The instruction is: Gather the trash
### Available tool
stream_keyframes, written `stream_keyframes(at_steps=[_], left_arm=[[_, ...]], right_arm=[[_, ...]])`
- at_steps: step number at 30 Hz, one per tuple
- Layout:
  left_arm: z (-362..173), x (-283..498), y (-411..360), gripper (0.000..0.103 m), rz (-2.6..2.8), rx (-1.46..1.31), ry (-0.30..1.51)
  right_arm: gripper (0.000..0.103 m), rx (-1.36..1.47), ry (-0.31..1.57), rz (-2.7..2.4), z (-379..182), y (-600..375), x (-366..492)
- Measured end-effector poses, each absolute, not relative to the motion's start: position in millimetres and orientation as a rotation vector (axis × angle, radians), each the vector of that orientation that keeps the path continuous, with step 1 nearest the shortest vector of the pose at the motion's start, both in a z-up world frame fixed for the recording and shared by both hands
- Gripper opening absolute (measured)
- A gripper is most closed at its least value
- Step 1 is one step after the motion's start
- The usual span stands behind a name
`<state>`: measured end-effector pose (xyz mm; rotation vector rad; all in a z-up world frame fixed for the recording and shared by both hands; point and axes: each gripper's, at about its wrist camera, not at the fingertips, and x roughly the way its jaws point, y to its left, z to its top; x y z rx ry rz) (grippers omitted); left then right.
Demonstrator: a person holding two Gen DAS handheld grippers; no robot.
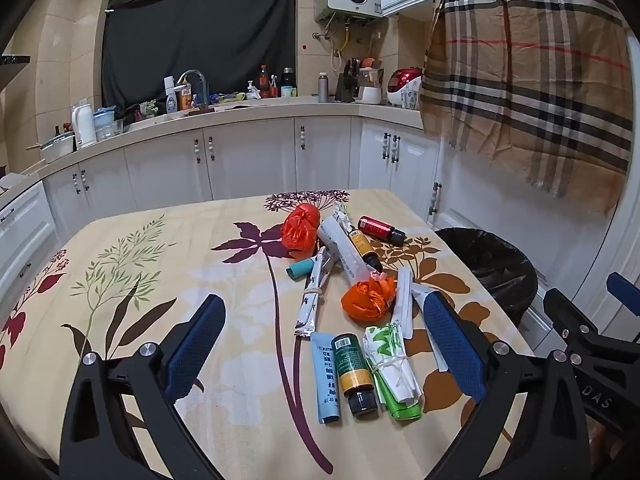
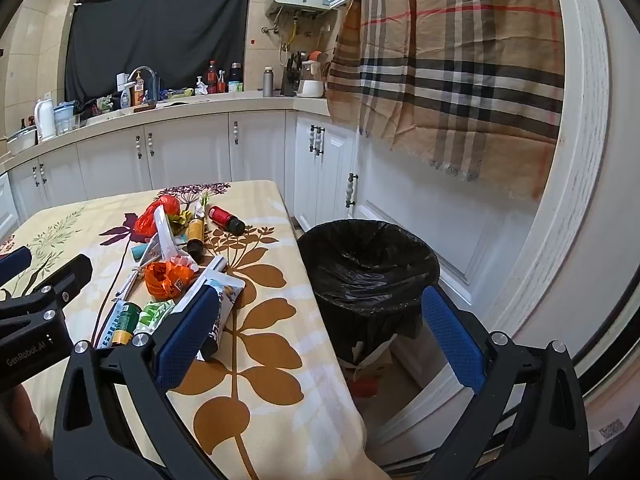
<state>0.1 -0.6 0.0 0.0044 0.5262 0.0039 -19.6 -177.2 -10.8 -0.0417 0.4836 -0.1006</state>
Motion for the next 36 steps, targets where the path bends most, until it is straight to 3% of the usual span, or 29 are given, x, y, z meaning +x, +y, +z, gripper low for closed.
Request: stream_keyframes(at_steps=[36], left_arm=[[0.7,-1.7,6.2,0.097,0.007,-0.003,0.522]], right_arm=[[0.099,-0.036,0.484,-0.100,-7.1,-180.1,-20.0]])
